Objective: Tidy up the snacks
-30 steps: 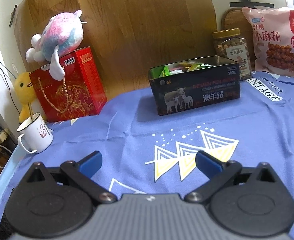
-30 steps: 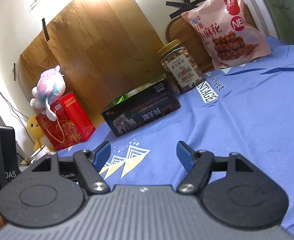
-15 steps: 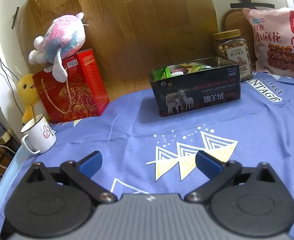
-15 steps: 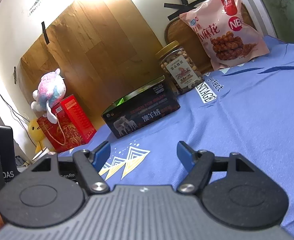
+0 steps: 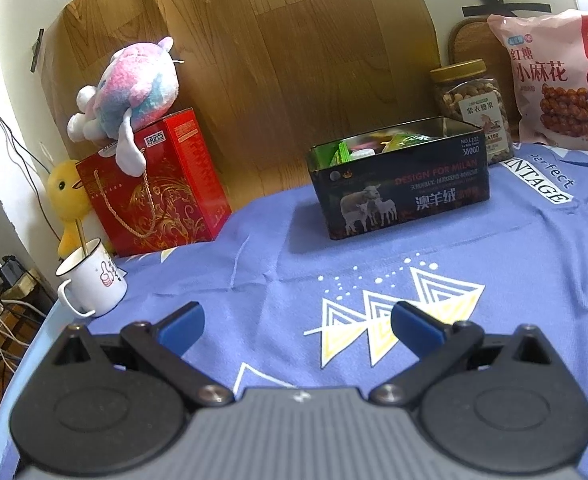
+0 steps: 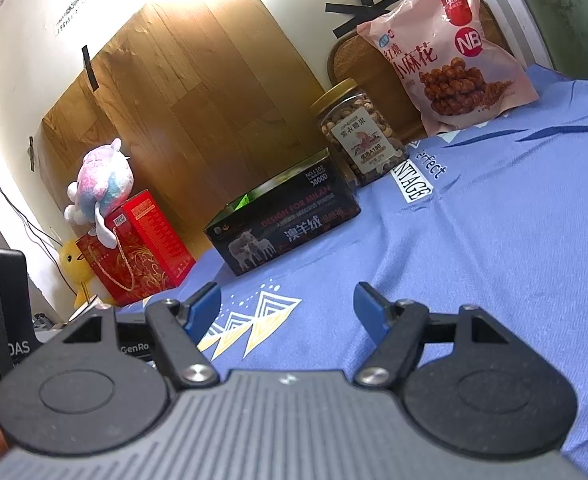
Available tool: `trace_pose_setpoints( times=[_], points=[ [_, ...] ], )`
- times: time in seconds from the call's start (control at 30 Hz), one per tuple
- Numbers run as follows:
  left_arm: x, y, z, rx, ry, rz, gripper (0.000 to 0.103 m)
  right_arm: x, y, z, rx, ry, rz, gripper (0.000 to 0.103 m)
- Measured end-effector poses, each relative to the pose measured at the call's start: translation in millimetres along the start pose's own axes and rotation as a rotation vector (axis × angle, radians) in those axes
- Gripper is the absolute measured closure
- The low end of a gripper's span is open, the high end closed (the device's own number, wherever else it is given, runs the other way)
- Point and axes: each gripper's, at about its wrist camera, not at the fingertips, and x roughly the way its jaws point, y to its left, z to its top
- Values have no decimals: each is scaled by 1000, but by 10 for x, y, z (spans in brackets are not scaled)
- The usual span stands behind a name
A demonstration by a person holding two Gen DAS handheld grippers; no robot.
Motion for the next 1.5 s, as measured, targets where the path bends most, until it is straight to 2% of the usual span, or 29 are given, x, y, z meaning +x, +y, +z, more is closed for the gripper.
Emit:
trace_pose_setpoints(
  times=[0.47, 1.5],
  points=[
    [-14, 23, 16, -6, 5, -8, 0, -3, -2, -5, 5, 4, 4, 28],
    [-85, 91, 52, 13, -59, 74, 0, 0, 18, -17, 7, 13, 12, 28]
  ],
)
